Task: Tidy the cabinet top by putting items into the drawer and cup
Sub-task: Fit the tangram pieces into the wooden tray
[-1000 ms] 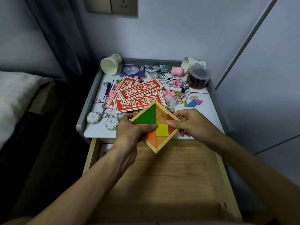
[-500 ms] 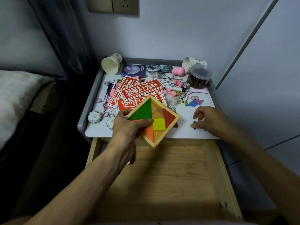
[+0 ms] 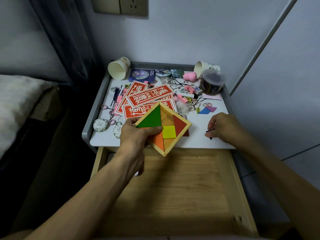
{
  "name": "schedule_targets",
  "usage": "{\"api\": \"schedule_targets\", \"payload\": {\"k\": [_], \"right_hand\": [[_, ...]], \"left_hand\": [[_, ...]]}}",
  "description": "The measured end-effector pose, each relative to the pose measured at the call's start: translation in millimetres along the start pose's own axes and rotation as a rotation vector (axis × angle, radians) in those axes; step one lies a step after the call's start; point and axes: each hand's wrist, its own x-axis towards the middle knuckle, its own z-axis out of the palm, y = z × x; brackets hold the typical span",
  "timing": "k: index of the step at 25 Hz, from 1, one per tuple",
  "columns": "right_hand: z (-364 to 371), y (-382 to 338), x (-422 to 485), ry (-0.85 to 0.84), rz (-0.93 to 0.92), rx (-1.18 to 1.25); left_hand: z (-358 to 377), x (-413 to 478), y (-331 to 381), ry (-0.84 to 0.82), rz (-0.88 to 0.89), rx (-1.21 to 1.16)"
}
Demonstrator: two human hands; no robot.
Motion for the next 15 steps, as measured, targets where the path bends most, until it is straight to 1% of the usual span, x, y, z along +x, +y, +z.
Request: {"api": "schedule_targets", "payload": {"k": [3, 5, 8, 10, 12, 15], "right_hand": [[2, 3, 5, 0.029, 0.007, 0.068], [3, 8, 8, 0.078, 0.006, 0.175], [-6, 11, 17, 0.255, 0.007, 0.327], [-13, 11, 29, 0.325, 0.016, 0.353], [-16, 9, 41, 0.293, 0.047, 0.33], [-16, 6, 51, 0.224, 0.059, 0.194]], "left_hand": [[-1, 2, -1, 0.003, 0.004, -0.007], [-1, 3, 0, 0.002, 0.011, -0.02], [0, 5, 4, -0.013, 0.02, -0.02], [0, 5, 6, -0.015, 0.019, -0.022], [-1, 5, 7, -0.012, 0.019, -0.029], [-3, 6, 8, -0.003, 0.028, -0.025]]}}
